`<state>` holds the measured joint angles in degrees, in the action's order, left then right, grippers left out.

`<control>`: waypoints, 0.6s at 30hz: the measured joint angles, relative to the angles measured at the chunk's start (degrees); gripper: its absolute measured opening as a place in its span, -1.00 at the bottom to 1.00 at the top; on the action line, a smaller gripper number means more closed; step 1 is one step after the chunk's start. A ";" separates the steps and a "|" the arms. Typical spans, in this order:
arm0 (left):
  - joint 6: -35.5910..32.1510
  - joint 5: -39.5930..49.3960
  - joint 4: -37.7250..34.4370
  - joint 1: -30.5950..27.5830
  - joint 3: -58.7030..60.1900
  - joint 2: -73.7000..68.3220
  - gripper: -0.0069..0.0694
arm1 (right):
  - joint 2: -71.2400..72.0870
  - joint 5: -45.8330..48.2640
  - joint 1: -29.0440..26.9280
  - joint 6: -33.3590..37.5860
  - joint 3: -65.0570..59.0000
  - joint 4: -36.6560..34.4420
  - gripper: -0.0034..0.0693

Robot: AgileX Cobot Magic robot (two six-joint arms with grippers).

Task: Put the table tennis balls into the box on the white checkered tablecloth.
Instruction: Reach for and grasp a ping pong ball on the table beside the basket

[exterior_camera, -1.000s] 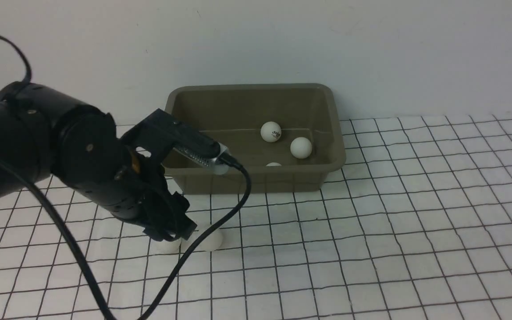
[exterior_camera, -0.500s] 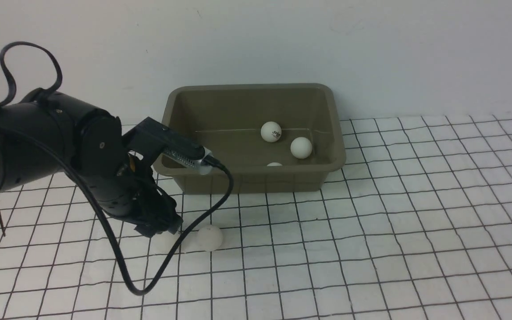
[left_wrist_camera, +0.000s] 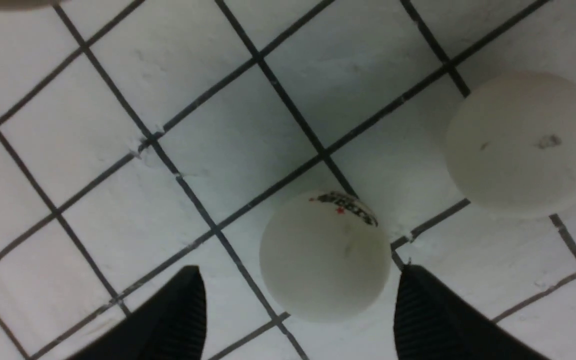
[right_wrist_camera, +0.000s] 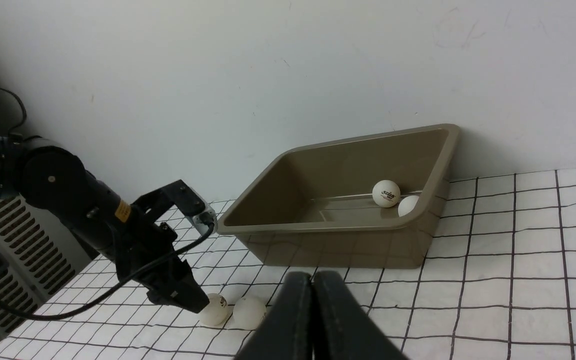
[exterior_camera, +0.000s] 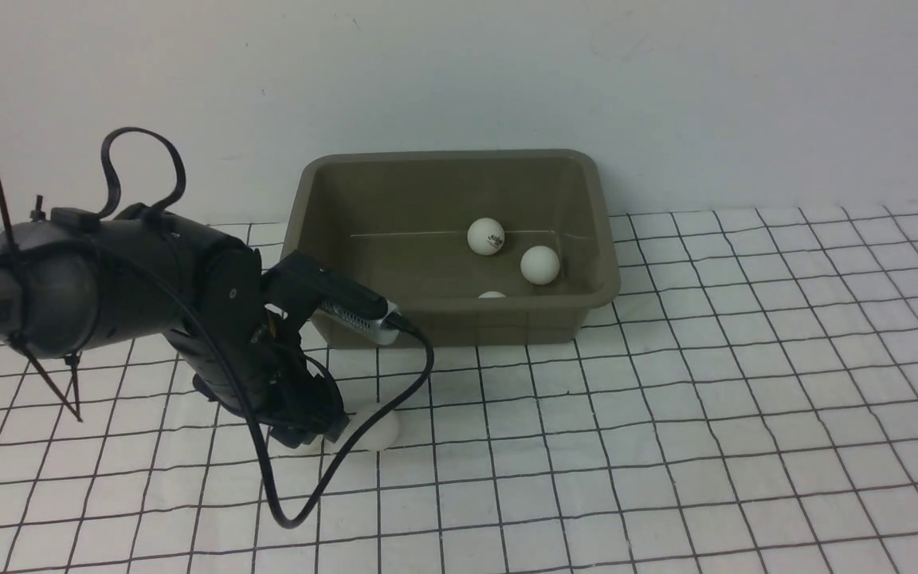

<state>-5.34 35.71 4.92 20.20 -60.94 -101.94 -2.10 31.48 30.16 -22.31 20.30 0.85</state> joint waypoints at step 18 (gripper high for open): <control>-4.69 -3.25 -5.64 0.00 -0.41 -5.06 0.36 | 0.00 -0.40 0.00 0.00 0.00 0.23 -0.95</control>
<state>-10.03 32.46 -0.72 20.20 -61.35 -107.00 -2.10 31.08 30.16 -22.31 20.30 1.08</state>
